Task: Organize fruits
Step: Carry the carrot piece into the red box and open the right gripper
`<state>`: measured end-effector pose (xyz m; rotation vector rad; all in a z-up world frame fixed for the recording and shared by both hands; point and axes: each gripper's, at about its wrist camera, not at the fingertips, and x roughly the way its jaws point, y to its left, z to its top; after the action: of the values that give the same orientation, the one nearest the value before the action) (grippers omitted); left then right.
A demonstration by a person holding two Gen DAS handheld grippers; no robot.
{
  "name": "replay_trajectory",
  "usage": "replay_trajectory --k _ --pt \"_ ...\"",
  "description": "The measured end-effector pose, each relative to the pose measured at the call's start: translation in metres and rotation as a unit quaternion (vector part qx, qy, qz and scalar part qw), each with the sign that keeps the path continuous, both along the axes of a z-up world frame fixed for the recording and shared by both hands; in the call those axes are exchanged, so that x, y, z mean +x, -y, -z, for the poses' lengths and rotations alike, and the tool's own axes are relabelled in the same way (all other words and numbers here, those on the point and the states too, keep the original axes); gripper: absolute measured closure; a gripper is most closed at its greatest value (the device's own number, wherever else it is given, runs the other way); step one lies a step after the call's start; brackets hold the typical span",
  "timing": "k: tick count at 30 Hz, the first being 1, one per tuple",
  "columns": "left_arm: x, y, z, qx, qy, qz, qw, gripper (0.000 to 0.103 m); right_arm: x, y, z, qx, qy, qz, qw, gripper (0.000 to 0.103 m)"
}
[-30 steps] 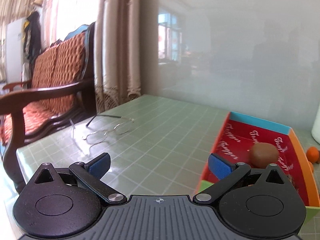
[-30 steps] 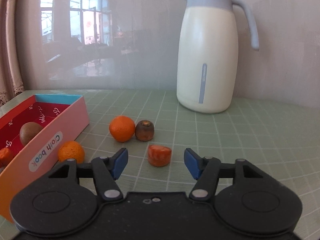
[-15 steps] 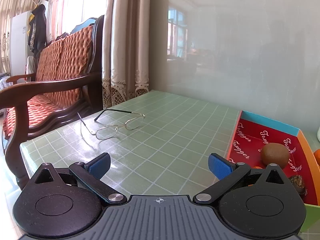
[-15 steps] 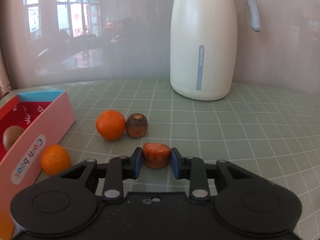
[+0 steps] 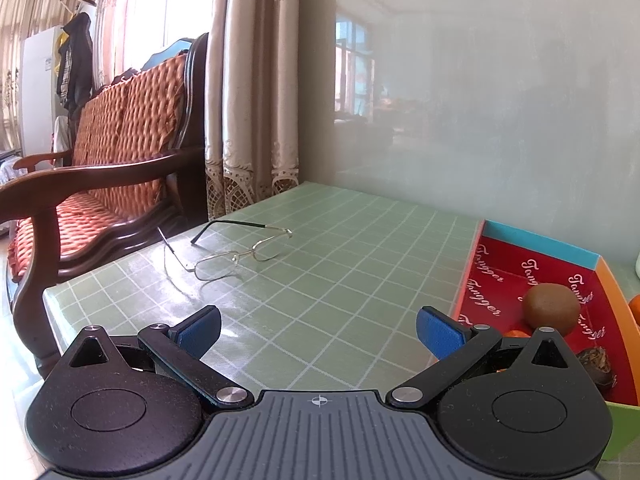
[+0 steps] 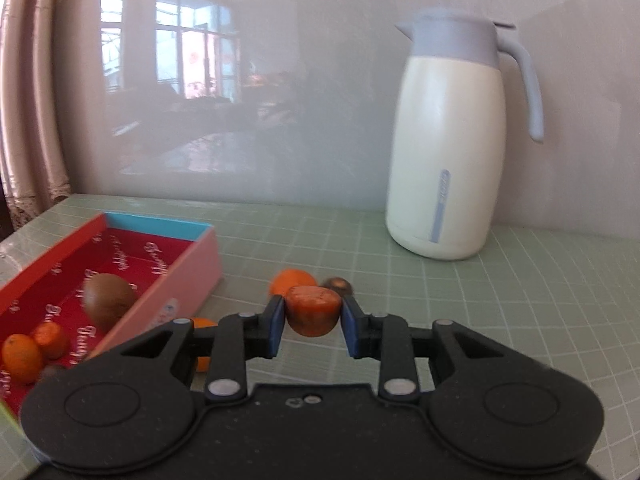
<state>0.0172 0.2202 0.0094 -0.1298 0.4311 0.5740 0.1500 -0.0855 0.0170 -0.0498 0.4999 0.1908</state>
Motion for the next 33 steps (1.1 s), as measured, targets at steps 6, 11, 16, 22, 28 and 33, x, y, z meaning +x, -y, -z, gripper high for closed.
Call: replay_trajectory --k 6,11,16,22,28,33 --pt "-0.003 -0.006 0.000 -0.003 0.001 -0.007 1.0000 0.000 -0.009 -0.020 -0.005 0.004 0.010 -0.030 1.000 0.074" --pt "-0.005 -0.008 0.000 -0.002 0.001 -0.008 1.0000 0.000 -0.015 -0.039 -0.006 0.007 0.019 -0.058 0.998 0.074" --pt "-0.007 -0.013 0.002 -0.003 0.000 -0.012 0.9999 0.000 -0.025 -0.063 -0.009 0.007 0.035 -0.095 0.995 0.074" --pt "-0.011 -0.021 0.003 -0.002 -0.004 -0.017 0.9998 0.000 -0.031 -0.090 -0.007 0.007 0.034 -0.129 0.991 0.074" --pt "-0.015 -0.027 0.005 -0.001 -0.007 -0.024 0.9997 0.000 -0.032 -0.111 0.001 0.004 0.025 -0.149 0.989 0.074" --pt "-0.018 -0.029 0.005 -0.004 -0.005 -0.025 0.9997 0.000 -0.033 -0.124 0.008 -0.004 0.016 -0.163 0.986 0.074"
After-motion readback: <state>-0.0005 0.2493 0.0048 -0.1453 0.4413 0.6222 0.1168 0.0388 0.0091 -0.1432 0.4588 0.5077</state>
